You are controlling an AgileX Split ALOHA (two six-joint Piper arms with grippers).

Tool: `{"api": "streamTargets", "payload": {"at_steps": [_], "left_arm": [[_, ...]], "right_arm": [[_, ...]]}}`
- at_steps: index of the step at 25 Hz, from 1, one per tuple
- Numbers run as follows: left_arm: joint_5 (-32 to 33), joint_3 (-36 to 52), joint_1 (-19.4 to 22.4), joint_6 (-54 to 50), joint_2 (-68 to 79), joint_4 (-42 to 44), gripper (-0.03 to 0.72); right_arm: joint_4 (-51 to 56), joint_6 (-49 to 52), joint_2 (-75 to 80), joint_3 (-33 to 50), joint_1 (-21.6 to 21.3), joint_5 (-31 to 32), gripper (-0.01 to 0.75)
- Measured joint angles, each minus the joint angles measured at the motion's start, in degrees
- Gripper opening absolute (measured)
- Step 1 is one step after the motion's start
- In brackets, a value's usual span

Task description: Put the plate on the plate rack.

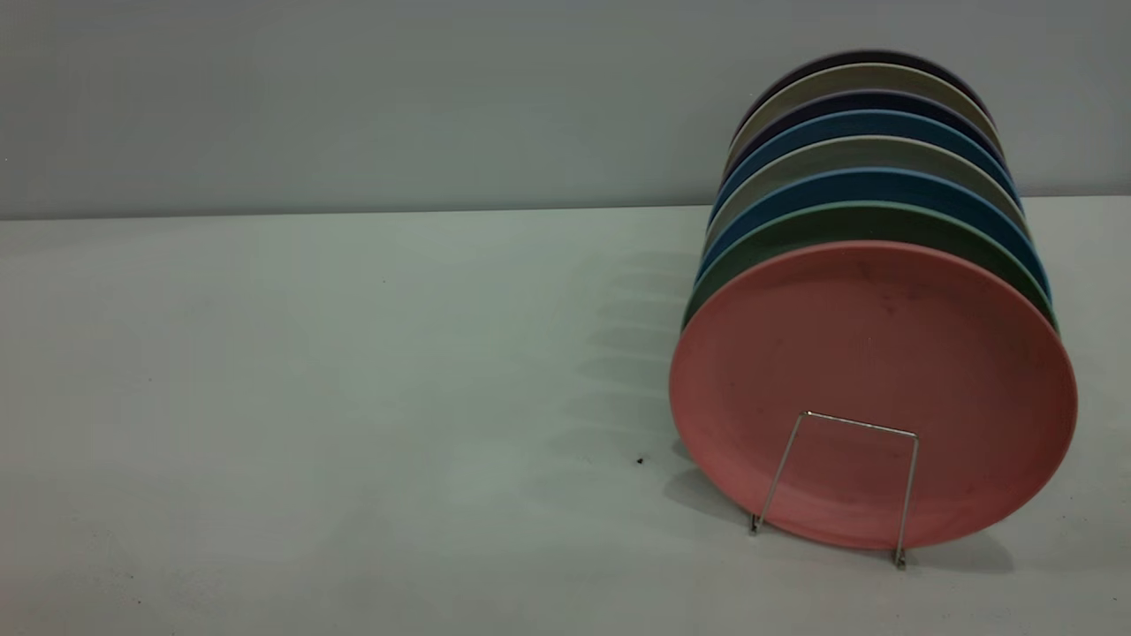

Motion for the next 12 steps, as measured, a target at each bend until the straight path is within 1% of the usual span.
{"api": "streamTargets", "payload": {"at_steps": [7, 9, 12], "left_arm": [[0.1, 0.0, 0.0, 0.0, 0.0, 0.0, 0.454], [0.1, 0.0, 0.1, 0.0, -0.2, 0.0, 0.454], [0.1, 0.0, 1.6, 0.0, -1.9, 0.0, 0.454]], "right_arm": [[0.0, 0.0, 0.0, 0.0, -0.5, 0.0, 0.297], [0.0, 0.0, 0.0, 0.0, -3.0, 0.0, 0.297], [0.0, 0.0, 0.0, 0.0, -8.7, 0.0, 0.297]]}}
